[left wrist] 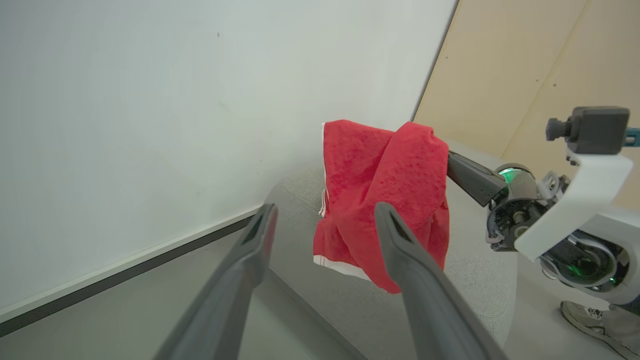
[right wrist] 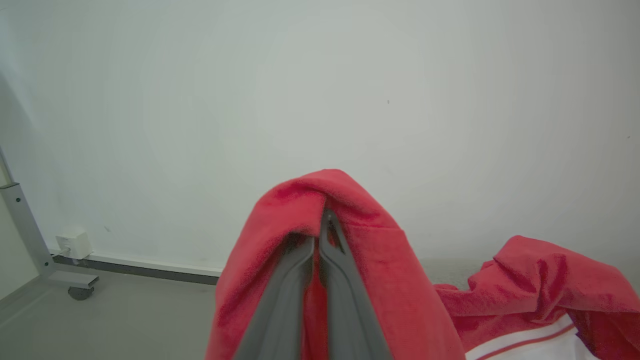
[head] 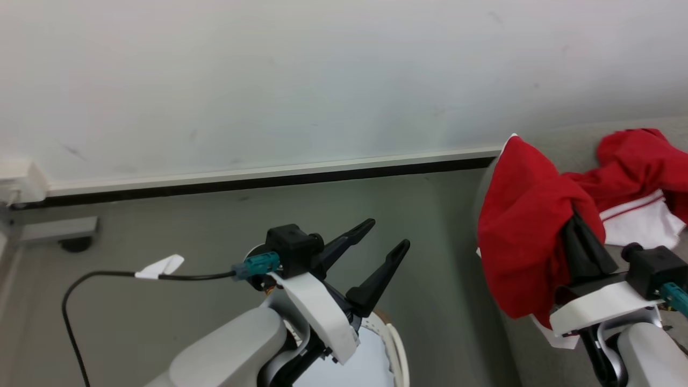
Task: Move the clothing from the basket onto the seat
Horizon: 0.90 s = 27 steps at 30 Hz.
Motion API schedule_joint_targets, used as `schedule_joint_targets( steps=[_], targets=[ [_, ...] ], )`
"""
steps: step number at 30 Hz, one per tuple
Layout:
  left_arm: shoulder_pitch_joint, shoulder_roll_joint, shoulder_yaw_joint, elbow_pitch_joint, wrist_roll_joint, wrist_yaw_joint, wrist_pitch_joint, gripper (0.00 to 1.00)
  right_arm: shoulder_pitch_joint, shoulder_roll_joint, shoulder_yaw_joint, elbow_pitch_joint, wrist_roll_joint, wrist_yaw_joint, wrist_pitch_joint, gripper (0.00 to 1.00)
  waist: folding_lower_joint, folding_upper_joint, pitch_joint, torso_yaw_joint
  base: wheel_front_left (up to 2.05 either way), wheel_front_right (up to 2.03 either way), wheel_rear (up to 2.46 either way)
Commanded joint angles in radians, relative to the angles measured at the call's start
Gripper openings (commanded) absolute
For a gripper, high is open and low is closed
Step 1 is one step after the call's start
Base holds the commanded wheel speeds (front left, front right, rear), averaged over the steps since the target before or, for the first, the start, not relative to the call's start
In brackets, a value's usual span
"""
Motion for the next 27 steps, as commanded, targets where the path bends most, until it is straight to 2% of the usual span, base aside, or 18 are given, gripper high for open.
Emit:
schedule_joint_targets(
  steps=[1, 11, 19, 27],
  targets=[
    [0.015, 0.004, 0.001, -0.003, 0.019, 0.002, -0.011, 1.00, 0.020, -0.009, -0.020, -0.016, -0.011, -0.002, 0.000, 0.00, 0.0000, -0.0001, 0.008, -0.044, 0.00, 0.00, 0.00],
    [0.067, -0.003, 0.042, 0.005, 0.110, 0.008, -0.030, 1.00, 0.126, -0.020, -0.126, -0.130, -0.021, -0.002, 0.000, 0.00, 0.0000, -0.0001, 0.012, -0.157, 0.00, 0.00, 0.00],
    [0.129, -0.039, 0.119, -0.006, 0.179, -0.022, -0.029, 1.00, 0.194, -0.010, -0.161, -0.181, -0.017, -0.002, 0.000, 0.00, 0.0000, -0.0001, 0.011, -0.212, 0.00, 0.00, 0.00],
    [0.153, -0.059, 0.165, -0.009, 0.253, -0.055, -0.030, 1.00, 0.198, -0.004, -0.167, -0.200, -0.017, -0.002, 0.000, 0.00, 0.0000, -0.0001, 0.027, -0.236, 0.00, 0.00, 0.00]
  ],
)
